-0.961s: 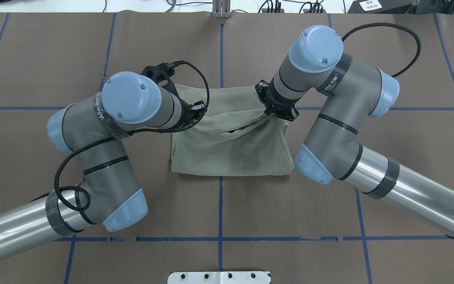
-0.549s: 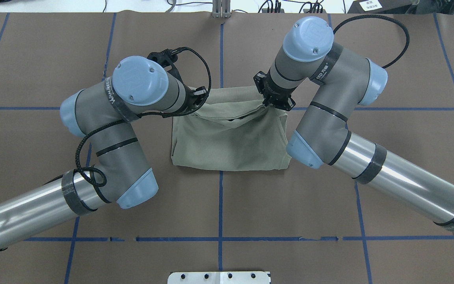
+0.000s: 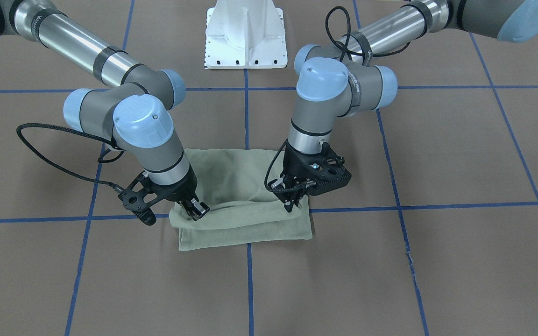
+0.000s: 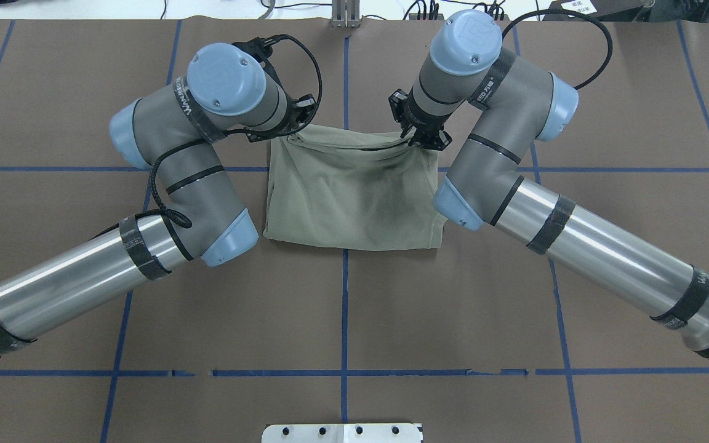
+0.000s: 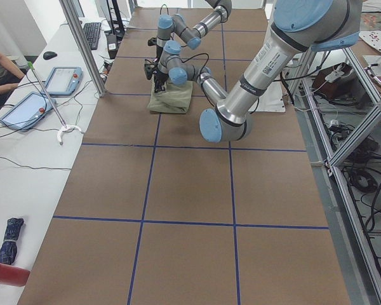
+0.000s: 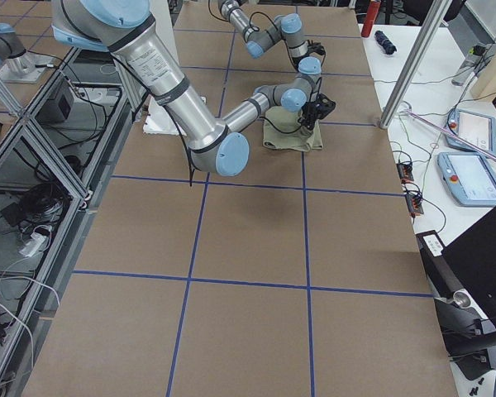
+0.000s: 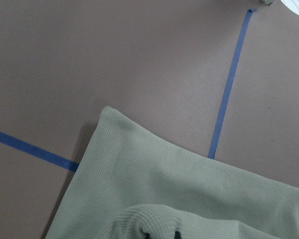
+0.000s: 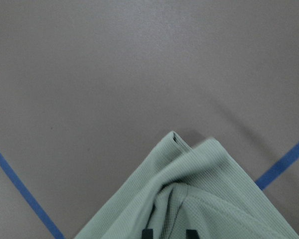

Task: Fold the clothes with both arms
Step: 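Lay the edge down on the far half and open both grippers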

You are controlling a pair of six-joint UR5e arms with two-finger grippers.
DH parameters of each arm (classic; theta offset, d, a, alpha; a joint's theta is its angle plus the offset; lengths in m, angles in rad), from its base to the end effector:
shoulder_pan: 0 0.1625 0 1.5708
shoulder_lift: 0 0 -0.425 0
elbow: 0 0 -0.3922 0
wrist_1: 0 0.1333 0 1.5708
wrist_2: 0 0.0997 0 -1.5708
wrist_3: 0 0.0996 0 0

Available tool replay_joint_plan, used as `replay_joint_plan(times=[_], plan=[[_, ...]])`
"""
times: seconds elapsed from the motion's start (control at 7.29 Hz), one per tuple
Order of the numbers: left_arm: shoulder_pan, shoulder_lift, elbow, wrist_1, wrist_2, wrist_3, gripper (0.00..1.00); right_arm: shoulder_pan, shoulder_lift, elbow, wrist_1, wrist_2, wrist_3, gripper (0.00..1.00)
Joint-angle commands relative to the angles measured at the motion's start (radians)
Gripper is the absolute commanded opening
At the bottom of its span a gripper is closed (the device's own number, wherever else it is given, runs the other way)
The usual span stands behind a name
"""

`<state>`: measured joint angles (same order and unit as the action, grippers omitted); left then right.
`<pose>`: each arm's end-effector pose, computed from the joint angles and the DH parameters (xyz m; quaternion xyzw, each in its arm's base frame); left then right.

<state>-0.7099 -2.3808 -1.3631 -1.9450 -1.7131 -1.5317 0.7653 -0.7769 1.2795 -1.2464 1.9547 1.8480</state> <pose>0.5052 -0.5913 0.2059 0.1127 0.4584 -0.2585 0.8428 -0.4976 -0.6111 0.2607 -0.0742 -0.4250 0.3811 0.8177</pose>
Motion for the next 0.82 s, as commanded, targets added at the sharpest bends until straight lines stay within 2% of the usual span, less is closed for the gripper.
replay_joint_plan(times=[0.0, 0.27, 0.41, 0.55, 0.69], plan=[[-0.051, -0.008, 0.055, -0.035, -0.037, 0.061, 1.00, 0.032, 0.013, -0.055, 0.048, -0.002, -0.007, 1.00], [-0.055, -0.008, 0.052, -0.035, -0.045, 0.088, 1.00, 0.046, 0.016, -0.054, 0.048, 0.007, -0.039, 1.00], [-0.083, -0.002, 0.047, -0.032, -0.098, 0.126, 1.00, 0.057, 0.016, -0.048, 0.044, 0.019, -0.117, 1.00], [-0.136, 0.049, 0.004, -0.028, -0.205, 0.221, 1.00, 0.105, 0.007, -0.042, 0.035, 0.100, -0.213, 1.00], [-0.188, 0.155, -0.096, -0.028, -0.242, 0.333, 1.00, 0.173, -0.036, -0.014, 0.027, 0.174, -0.334, 1.00]])
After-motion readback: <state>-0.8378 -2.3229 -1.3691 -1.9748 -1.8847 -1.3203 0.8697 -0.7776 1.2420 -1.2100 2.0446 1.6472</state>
